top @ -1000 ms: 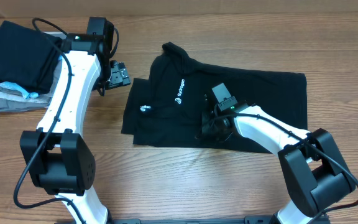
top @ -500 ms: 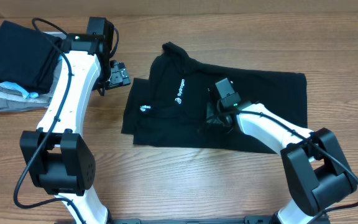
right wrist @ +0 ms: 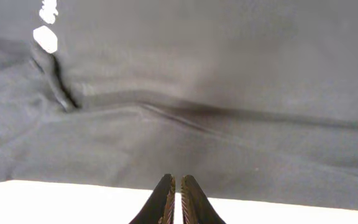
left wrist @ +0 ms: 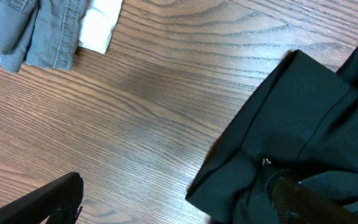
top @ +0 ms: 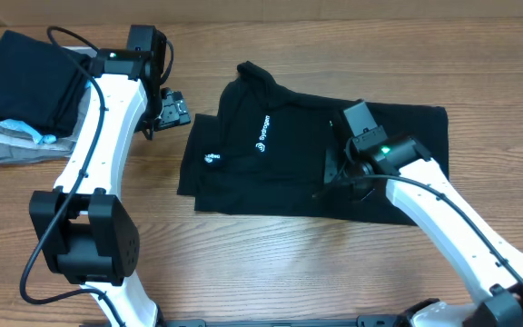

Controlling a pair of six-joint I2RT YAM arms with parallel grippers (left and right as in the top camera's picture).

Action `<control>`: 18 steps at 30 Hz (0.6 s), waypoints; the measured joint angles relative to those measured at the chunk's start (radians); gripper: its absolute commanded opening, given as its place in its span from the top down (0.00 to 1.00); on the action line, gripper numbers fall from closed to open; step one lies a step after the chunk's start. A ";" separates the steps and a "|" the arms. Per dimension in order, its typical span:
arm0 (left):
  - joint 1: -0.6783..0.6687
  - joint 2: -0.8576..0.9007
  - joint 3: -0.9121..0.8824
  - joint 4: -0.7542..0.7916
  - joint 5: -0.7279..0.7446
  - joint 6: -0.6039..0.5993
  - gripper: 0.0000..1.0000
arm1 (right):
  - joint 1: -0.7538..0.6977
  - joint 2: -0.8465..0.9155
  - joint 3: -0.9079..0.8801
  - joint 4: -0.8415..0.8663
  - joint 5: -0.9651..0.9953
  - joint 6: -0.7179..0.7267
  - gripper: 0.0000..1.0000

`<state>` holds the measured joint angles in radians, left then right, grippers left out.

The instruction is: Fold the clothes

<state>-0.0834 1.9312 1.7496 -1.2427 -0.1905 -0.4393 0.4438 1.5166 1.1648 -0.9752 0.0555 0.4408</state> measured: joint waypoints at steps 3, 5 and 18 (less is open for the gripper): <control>0.000 0.000 0.000 0.000 0.000 0.000 0.00 | 0.000 0.038 -0.042 0.013 -0.008 0.003 0.94; 0.000 0.000 0.000 0.000 0.000 0.000 0.00 | -0.001 0.067 -0.077 0.028 -0.014 0.012 0.94; 0.000 0.000 0.000 0.000 0.000 0.000 0.00 | -0.008 0.183 -0.124 0.114 -0.023 0.038 0.96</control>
<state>-0.0834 1.9312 1.7496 -1.2423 -0.1905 -0.4397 0.4358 1.6993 1.0405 -0.8608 0.0330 0.4789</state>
